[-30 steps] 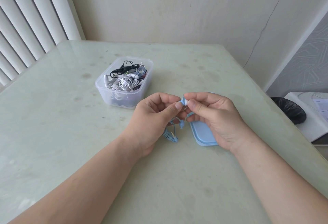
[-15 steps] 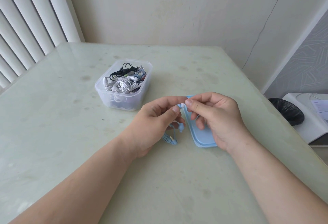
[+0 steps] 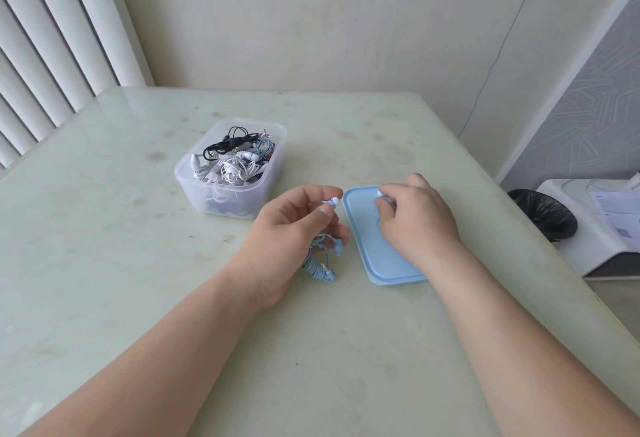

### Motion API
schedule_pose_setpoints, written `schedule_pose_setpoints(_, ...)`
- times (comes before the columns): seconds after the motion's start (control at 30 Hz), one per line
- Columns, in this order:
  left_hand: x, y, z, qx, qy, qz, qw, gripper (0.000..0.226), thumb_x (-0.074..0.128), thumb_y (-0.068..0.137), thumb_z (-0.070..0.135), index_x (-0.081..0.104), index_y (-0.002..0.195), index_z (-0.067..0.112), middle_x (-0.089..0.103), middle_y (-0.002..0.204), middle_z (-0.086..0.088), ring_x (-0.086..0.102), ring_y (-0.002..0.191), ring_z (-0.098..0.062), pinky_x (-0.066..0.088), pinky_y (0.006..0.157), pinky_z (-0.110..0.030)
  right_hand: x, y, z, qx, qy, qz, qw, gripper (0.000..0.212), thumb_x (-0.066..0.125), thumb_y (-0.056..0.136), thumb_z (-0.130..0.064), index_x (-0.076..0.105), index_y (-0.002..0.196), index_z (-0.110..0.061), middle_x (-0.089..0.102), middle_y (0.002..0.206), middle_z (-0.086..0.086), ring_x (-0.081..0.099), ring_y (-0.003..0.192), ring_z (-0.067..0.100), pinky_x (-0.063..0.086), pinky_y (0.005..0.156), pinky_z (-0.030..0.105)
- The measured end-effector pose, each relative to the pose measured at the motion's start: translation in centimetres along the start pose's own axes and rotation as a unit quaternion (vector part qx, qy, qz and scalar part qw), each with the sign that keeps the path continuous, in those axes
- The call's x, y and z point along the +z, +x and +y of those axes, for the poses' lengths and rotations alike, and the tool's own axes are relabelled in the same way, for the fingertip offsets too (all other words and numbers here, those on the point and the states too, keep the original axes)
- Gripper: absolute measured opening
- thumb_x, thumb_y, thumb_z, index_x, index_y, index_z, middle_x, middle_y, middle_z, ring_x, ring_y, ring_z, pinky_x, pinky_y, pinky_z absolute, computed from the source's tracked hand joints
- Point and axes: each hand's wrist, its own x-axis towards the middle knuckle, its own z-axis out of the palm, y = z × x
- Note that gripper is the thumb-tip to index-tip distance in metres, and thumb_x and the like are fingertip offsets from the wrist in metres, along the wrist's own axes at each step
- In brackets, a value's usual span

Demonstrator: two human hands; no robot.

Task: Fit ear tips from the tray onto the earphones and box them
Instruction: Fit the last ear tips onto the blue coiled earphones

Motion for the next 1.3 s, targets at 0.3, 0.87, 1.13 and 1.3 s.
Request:
schedule_pose_setpoints(0.3, -0.2, 0.2, 0.0, -0.008, -0.018, 0.004, 1.0, 0.017, 0.055, 0.104, 0.002, 0.069, 0.111, 0.009, 0.062, 0.083, -0.007, 0.07, 0.082, -0.035, 0.051, 0.083, -0.051, 0.0, 0.1, 0.0, 0.031, 0.103, 0.073, 0.991, 0.008, 0.062, 0.093, -0.02, 0.069, 0.09, -0.02, 0.066, 0.094, -0.004, 0.063, 0.087, 0.02, 0.055, 0.075, 0.038)
schedule_pose_setpoints(0.87, -0.3, 0.2, 0.1, -0.01, -0.044, 0.005, 0.999, 0.016, 0.055, 0.105, 0.003, 0.066, 0.115, 0.005, 0.064, 0.078, -0.005, 0.07, 0.083, -0.035, 0.053, 0.082, -0.048, -1.1, 1.6, -0.7, 0.097, 0.077, -0.018, 0.992, 0.01, 0.065, 0.086, -0.021, 0.072, 0.08, -0.022, 0.071, 0.077, -0.008, 0.069, 0.076, 0.018, 0.059, 0.068, 0.033)
schedule_pose_setpoints(1.13, -0.5, 0.2, 0.4, -0.017, -0.108, 0.038, 0.993, 0.017, 0.057, 0.104, 0.006, 0.065, 0.119, 0.008, 0.064, 0.082, -0.007, 0.071, 0.084, -0.026, 0.059, 0.075, -0.037, -3.2, -4.9, -5.5, 0.099, 0.393, -0.142, 0.903, 0.005, 0.073, 0.09, -0.014, 0.07, 0.087, -0.012, 0.074, 0.077, -0.003, 0.064, 0.05, 0.014, 0.04, 0.046, 0.024)
schedule_pose_setpoints(1.3, -1.0, 0.5, 0.3, -0.031, -0.175, 0.059, 0.982, 0.018, 0.056, 0.105, 0.008, 0.063, 0.121, 0.012, 0.064, 0.084, -0.008, 0.07, 0.09, -0.027, 0.057, 0.081, -0.037, -2.7, -5.5, -6.0, 0.105, 0.422, -0.15, 0.888, 0.003, 0.073, 0.091, -0.012, 0.071, 0.089, -0.01, 0.075, 0.086, 0.006, 0.075, 0.071, 0.033, 0.06, 0.064, 0.045)
